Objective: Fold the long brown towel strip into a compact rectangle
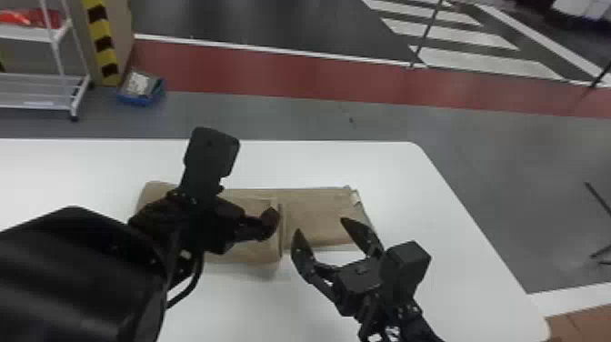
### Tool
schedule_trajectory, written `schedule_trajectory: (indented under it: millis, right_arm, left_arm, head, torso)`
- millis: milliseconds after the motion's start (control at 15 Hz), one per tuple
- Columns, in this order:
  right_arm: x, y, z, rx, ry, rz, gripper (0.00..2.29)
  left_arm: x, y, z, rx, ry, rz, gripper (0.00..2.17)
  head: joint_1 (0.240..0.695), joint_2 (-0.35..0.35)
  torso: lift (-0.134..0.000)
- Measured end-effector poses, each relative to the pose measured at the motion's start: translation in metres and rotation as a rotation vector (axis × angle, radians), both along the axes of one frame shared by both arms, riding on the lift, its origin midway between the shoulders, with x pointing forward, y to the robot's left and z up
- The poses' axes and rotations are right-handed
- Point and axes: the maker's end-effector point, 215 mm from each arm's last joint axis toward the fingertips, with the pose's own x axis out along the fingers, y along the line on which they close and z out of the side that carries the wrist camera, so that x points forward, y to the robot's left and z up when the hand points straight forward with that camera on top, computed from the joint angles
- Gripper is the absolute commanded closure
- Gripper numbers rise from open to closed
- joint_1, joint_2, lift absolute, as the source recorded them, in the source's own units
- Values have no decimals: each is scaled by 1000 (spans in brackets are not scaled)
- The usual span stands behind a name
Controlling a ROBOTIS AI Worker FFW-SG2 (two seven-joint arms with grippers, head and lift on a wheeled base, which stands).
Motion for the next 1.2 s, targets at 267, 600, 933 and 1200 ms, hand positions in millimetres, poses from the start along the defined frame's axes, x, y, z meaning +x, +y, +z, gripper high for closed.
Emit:
schedule_trajectory:
  millis: [267, 600, 933, 1200]
  right_arm:
    - [29, 24, -20, 36, 76, 40, 147]
    - [61, 45, -44, 44, 154, 89, 181]
    - [71, 51, -72, 37, 211, 99, 188]
    - [78, 56, -80, 34, 225, 108, 221]
  left_arm:
    - [20, 58, 15, -86, -82, 126, 49]
    - [25, 116, 9, -120, -126, 213, 53]
    - [17, 146, -4, -150, -120, 262, 56]
    - [13, 145, -9, -155, -108, 259, 63]
  head:
    - [695, -132]
    - [695, -33]
    - [695, 8]
    - [695, 13]
  torso:
    - [-125]
    - [-125]
    - [-125]
    - [-125]
